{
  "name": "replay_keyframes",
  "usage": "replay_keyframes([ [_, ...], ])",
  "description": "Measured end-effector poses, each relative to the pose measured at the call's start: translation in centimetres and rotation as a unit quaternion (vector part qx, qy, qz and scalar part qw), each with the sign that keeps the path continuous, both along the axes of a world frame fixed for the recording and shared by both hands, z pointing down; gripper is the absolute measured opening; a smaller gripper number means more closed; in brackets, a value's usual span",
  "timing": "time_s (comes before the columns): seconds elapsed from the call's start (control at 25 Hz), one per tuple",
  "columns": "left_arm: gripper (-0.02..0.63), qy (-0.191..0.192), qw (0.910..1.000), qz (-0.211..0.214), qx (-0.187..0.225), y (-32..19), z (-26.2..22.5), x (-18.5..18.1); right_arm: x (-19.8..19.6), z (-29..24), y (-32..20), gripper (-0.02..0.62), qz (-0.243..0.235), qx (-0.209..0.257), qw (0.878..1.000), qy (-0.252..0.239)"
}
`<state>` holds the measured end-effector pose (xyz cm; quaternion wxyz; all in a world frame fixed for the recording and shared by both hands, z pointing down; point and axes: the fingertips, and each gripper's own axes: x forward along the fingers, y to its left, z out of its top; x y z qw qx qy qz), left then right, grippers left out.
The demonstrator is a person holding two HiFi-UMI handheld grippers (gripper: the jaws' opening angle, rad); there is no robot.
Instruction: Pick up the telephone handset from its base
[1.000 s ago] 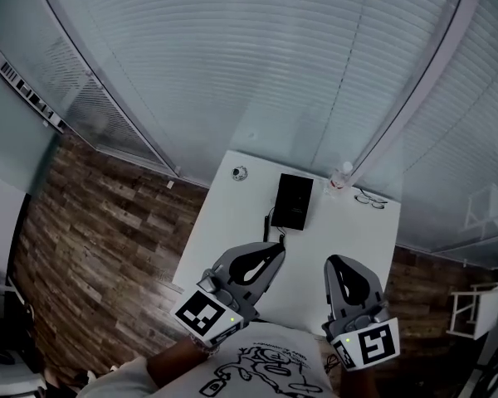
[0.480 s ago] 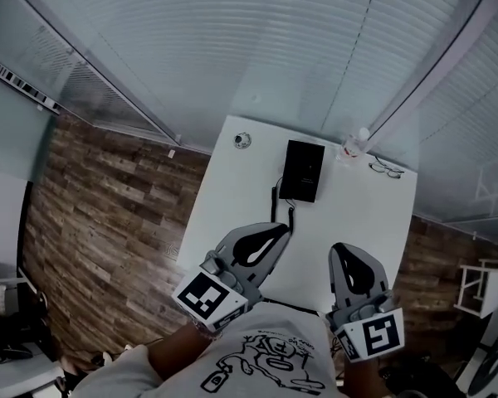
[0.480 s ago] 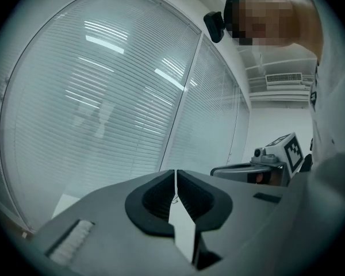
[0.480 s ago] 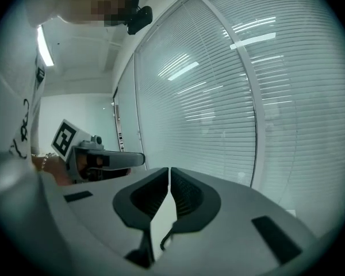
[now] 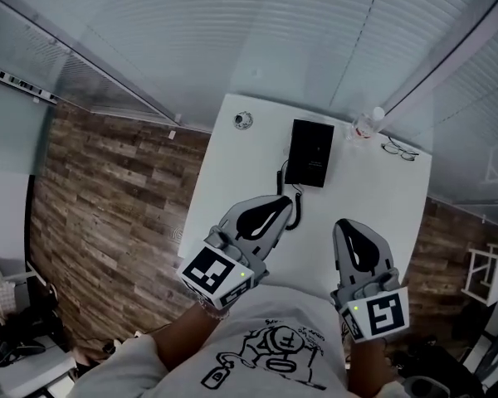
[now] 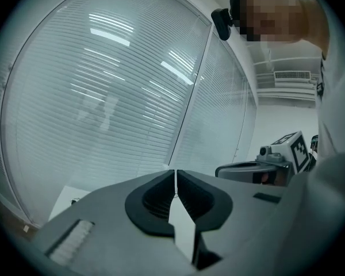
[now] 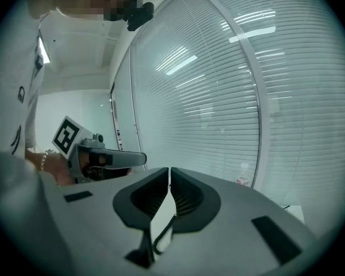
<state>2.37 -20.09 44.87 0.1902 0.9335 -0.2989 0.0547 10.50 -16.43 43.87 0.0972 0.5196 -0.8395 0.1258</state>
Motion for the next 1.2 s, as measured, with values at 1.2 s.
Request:
replay_keyframes([
  [1.2, 0.135, -0.063, 0.9886, 0.003, -0.137, -11.3, 21.5, 3.2, 1.2, 11.8, -10.0, 0.012, -0.021, -0.067, 0.998, -0.006],
])
